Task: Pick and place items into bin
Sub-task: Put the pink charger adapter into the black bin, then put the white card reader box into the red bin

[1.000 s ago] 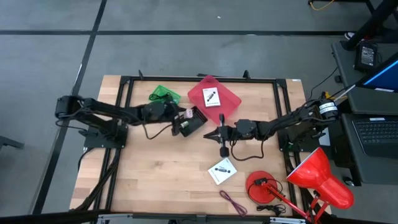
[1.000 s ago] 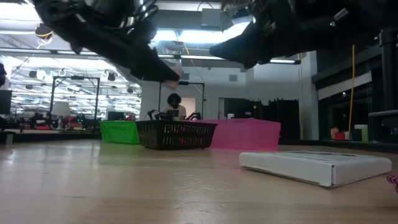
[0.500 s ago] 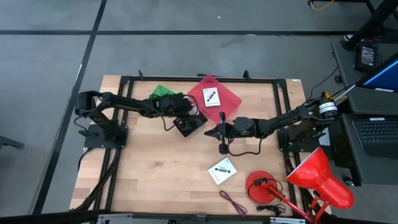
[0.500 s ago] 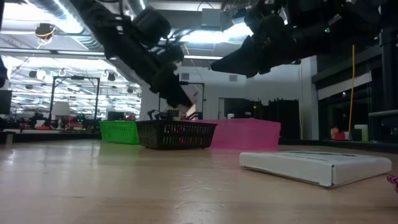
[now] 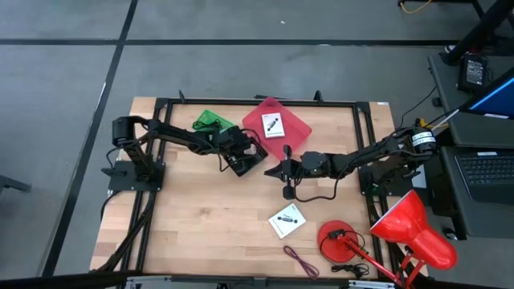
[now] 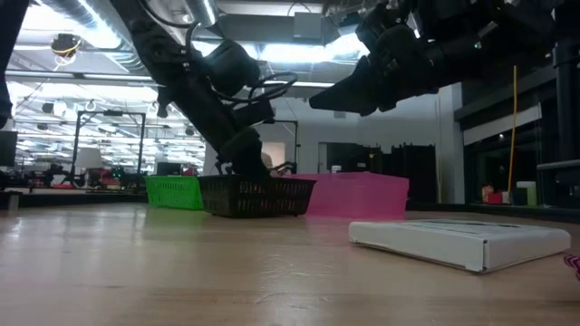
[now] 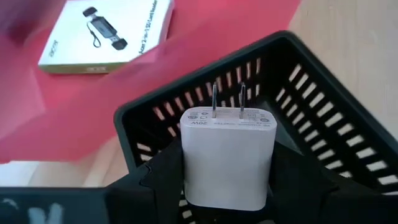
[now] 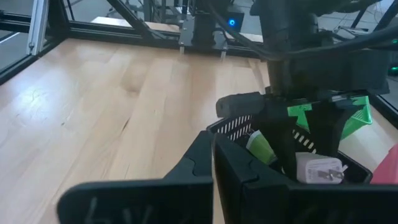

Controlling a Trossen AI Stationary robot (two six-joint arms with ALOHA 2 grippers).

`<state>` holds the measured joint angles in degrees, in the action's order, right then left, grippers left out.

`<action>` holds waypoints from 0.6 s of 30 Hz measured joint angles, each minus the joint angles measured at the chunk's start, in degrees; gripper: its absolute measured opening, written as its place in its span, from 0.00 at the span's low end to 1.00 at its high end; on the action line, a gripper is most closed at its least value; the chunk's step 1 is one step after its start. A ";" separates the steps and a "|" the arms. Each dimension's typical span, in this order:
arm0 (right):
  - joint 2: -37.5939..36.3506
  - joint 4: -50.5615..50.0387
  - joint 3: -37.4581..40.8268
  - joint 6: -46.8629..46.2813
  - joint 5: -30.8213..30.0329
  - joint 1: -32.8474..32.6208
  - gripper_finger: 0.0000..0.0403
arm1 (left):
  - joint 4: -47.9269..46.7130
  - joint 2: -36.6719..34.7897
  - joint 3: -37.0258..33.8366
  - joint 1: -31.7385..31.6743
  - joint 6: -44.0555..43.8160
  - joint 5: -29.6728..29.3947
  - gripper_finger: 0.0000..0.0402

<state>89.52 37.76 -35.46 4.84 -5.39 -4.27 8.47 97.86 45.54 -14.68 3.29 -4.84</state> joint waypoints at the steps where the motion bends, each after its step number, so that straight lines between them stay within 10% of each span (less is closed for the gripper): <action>1: 0.00 -0.02 0.00 0.00 0.00 0.00 0.00 | 0.22 0.00 0.00 0.00 0.02 -0.04 0.49; 18: 0.00 -0.35 0.02 0.11 0.00 0.00 0.00 | 0.27 -0.33 0.07 0.06 1.41 -0.05 0.54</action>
<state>89.52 37.41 -35.44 4.95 -5.39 -4.27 8.75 97.53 45.61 -14.62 4.70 -4.89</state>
